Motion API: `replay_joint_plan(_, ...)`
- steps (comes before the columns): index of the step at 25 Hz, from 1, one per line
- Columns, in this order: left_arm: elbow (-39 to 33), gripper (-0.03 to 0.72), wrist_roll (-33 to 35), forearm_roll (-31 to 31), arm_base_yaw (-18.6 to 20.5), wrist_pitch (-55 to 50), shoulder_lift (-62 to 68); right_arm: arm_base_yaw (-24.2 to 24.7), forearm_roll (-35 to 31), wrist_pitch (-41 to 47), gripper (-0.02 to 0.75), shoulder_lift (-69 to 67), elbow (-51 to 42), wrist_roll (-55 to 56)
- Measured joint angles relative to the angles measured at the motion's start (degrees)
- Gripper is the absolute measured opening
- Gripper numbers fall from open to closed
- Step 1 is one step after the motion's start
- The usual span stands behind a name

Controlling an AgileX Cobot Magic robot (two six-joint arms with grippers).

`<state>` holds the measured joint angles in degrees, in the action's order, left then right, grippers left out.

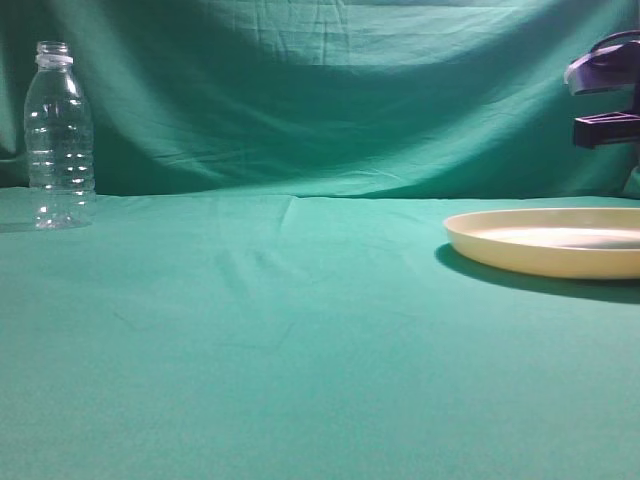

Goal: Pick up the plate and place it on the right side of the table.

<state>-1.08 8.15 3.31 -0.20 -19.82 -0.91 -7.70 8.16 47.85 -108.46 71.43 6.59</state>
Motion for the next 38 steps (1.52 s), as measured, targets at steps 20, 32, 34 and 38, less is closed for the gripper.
replay_joint_plan(20,0.0,0.0,0.0,0.0,0.0,0.0,0.0,1.9,-2.1,14.3,0.478,11.5,5.6,1.7)
replay_joint_plan(32,0.0,0.0,0.0,0.0,0.0,0.0,0.0,1.9,-12.1,20.0,0.0,40.9,2.3,-3.8)
replay_joint_plan(34,0.0,0.0,0.0,0.0,0.0,0.0,0.0,1.9,-12.4,20.1,0.0,46.4,-0.2,-5.3)
replay_joint_plan(38,0.0,0.0,0.0,0.0,0.0,0.0,0.0,1.9,-12.5,19.0,0.0,56.2,-5.6,-6.0)
